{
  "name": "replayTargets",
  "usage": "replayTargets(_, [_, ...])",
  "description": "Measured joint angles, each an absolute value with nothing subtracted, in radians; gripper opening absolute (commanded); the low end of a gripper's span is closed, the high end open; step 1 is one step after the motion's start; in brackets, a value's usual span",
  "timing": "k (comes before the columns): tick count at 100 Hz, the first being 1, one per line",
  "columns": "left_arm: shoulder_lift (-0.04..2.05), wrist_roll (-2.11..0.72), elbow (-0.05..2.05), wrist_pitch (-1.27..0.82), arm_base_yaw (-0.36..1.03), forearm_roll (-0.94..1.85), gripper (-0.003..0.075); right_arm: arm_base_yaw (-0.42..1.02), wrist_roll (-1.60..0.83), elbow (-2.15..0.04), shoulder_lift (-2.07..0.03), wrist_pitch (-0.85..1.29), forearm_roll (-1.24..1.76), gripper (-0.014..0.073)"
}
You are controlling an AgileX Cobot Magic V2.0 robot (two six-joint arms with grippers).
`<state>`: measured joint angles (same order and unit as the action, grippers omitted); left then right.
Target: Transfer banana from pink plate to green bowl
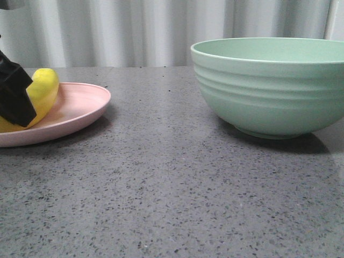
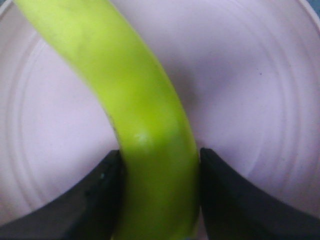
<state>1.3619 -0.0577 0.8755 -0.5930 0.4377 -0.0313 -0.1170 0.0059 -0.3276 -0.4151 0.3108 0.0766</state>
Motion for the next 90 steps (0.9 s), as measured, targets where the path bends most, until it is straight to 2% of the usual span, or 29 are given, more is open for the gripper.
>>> replayTargets(20, [1.366, -0.058, 0.88, -0.587, 0.438, -0.031, -0.0021, -0.11, 0.006, -0.328, -0.415, 0.311, 0.077, -0.0072])
replayTargets(56, [1.358, -0.058, 0.973, -0.686, 0.448, -0.031, -0.0018, -0.001, -0.01, -0.439, -0.431, 0.463, 0.077, -0.0055])
replayTargets(66, [1.326, -0.058, 1.012, -0.698, 0.48, -0.035, -0.0018, 0.045, -0.01, -0.519, -0.466, 0.538, 0.081, 0.0036])
replayTargets(83, [1.269, -0.058, 1.055, -0.708, 0.589, -0.035, -0.0018, 0.158, -0.024, -0.664, -0.574, 0.639, 0.109, 0.0306])
replayTargets(90, [1.251, -0.058, 1.06, -0.71, 0.634, -0.035, -0.0018, 0.212, -0.029, -0.715, -0.632, 0.658, 0.133, 0.0369])
